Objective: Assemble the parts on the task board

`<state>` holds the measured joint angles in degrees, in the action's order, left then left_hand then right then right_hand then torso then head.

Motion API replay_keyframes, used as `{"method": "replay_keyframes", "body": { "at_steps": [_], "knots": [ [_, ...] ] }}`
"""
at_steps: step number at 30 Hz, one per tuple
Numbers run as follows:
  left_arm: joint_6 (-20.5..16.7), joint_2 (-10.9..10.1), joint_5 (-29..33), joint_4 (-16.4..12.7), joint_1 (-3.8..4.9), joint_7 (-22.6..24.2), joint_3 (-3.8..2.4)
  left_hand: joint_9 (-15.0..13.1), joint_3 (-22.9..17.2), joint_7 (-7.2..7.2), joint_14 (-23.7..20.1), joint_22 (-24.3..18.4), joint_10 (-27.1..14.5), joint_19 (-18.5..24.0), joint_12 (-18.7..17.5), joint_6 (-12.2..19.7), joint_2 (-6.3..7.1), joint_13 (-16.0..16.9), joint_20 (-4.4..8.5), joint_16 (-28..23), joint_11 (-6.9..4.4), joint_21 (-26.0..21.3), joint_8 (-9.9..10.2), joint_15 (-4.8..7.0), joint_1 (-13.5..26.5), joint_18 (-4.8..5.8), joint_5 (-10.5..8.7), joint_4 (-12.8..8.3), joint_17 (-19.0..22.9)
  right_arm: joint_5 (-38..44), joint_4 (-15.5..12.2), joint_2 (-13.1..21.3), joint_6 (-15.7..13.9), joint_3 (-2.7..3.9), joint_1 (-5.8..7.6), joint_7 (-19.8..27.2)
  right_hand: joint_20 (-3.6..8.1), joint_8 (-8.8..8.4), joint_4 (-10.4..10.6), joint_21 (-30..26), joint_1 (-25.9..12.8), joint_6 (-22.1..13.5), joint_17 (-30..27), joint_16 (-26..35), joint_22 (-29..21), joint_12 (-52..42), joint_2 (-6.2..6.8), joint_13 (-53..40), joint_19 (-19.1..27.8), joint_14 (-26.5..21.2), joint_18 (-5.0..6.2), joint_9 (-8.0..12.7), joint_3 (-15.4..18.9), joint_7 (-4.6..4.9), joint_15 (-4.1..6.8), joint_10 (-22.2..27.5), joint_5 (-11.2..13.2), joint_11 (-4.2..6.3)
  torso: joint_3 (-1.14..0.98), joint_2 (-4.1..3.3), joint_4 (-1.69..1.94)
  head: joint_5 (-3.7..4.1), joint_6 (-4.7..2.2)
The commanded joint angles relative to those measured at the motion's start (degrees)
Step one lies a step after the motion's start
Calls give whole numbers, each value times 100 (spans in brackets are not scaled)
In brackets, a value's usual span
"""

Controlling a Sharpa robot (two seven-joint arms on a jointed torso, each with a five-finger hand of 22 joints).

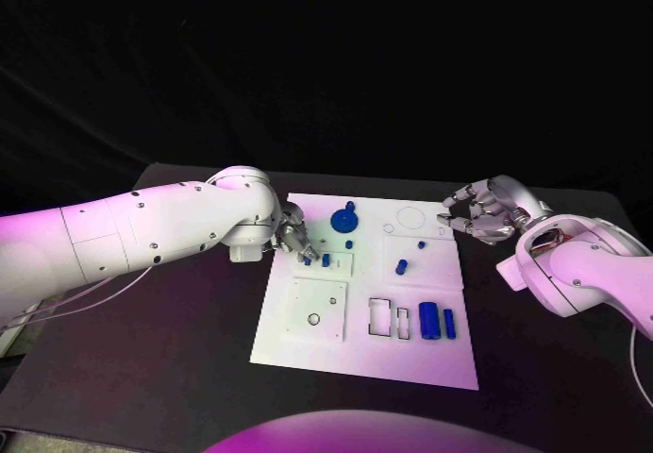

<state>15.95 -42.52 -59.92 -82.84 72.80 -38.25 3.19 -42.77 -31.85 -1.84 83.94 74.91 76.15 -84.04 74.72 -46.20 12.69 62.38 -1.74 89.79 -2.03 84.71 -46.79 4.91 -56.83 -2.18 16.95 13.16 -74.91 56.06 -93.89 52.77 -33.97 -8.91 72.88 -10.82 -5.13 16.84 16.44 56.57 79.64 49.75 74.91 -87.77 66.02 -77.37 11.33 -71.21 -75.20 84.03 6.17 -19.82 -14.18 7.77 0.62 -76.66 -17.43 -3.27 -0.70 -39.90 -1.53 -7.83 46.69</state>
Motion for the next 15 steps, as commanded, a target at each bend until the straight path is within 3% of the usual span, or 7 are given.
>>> {"method": "replay_keyframes", "body": {
  "at_steps": [1, 15],
  "knots": [
    [140, -3, 64, 10, -17, -53, 14, -19, 240, -33, 606, 1265, -47, -305, -32, -14, 20, -12, 41, 21, 6, -23, 29, 18, -12, 75, 165, 105, -1509, 27, -10, -1, 3, 0, -4, 57, 10, 25, -5, -25, -50, -26, 907, 35, -9, 20, 25, 6, 35, 450, 117, -5, -33, 1, 40, 14, -15, 22, -1, 0, -1, -6, 11],
    [-42, -45, 74, 18, -18, 6, 12, -47, 589, -33, 606, 1269, -59, -306, -38, -37, -31, -25, 40, 21, 8, -30, 34, 16, -53, 75, 123, 325, -1509, 29, -10, 4, -8, 1, -4, 60, 10, 23, -6, -41, -50, -30, 914, 32, -20, 36, 28, 28, 42, 452, 120, -6, -34, 2, 40, 31, -16, 22, -2, 1, -3, 4, -4]
  ]
}}
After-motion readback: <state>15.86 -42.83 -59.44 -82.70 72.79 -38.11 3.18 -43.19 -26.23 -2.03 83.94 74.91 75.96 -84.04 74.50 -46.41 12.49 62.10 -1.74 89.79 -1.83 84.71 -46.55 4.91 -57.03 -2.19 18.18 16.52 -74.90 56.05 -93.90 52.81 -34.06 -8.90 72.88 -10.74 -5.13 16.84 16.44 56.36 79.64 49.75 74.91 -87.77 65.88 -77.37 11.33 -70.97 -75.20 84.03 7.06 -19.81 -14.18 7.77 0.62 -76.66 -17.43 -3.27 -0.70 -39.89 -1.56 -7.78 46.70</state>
